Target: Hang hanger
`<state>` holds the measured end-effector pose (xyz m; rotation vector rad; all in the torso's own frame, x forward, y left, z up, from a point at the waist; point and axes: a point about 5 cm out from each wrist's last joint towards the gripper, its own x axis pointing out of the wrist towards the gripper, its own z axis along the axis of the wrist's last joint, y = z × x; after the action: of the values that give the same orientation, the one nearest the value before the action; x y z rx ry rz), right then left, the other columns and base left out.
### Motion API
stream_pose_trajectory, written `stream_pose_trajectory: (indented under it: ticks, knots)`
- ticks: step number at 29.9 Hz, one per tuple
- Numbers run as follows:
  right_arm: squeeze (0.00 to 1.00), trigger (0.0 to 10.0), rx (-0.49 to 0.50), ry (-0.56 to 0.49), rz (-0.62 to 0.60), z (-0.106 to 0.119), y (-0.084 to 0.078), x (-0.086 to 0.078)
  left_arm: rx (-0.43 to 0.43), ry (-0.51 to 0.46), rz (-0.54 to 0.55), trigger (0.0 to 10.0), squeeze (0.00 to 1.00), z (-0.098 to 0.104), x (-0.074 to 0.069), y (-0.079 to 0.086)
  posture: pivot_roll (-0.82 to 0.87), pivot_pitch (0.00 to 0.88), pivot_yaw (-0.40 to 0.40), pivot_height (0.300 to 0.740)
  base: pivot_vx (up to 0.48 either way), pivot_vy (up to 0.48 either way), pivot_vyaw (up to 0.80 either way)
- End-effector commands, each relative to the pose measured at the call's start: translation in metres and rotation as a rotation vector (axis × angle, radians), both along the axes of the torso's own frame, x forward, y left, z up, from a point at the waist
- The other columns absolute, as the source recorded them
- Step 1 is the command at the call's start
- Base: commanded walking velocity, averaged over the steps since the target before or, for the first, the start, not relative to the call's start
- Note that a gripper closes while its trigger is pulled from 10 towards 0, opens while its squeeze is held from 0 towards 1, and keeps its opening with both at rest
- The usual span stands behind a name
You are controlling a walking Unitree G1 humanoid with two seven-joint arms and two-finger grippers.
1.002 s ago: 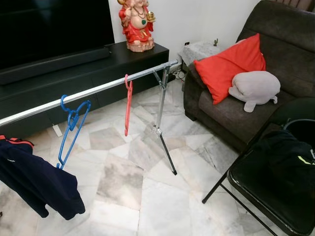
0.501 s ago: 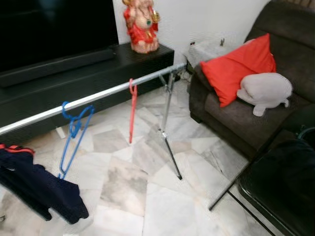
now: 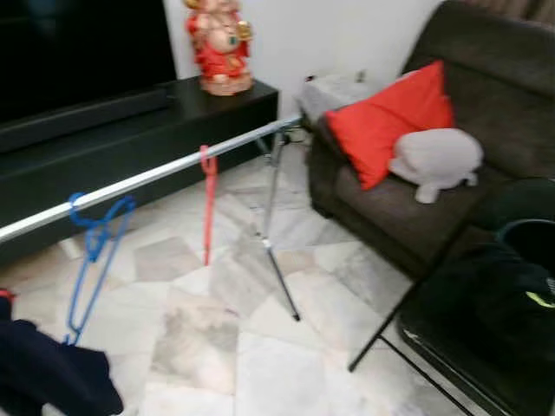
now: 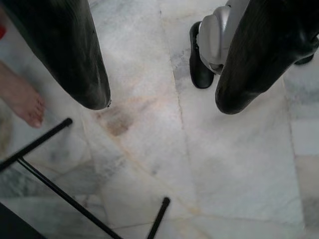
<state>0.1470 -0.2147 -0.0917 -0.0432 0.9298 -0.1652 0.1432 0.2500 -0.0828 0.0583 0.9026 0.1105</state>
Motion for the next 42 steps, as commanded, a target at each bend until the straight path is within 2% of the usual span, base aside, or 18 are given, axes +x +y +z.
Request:
stream_pose_trajectory:
  ticks: [1,30,37,42]
  knots:
    - [0.0,10.0,-0.004,0.012,-0.015,-0.001,-0.0034,-0.004,-0.006,0.018,0.006,10.0,0.0,-0.0022,-0.0045,-0.0006,0.04,0.05,0.002,0.74,0.0,0.0,-0.77]
    - [0.0,10.0,0.002,0.015,-0.017,-0.0015,0.0002,-0.003,0.02,0.033,-0.019,10.0,0.0,-0.0022,-0.0054,0.0013,0.05,0.057,0.01,0.74,0.0,-0.094,-0.77]
    - [0.0,10.0,0.003,0.011,-0.015,-0.0013,0.0009,-0.0023,0.014,0.038,0.003,10.0,0.0,-0.0027,-0.0079,0.0033,0.05,0.056,0.01,0.74,0.0,-0.118,-0.77]
    - [0.0,10.0,0.003,-0.019,-0.016,0.0006,0.0014,0.0012,-0.001,0.033,0.017,10.0,0.0,-0.0029,-0.0087,0.0034,0.05,0.055,0.008,0.74,0.0,0.0,0.0]
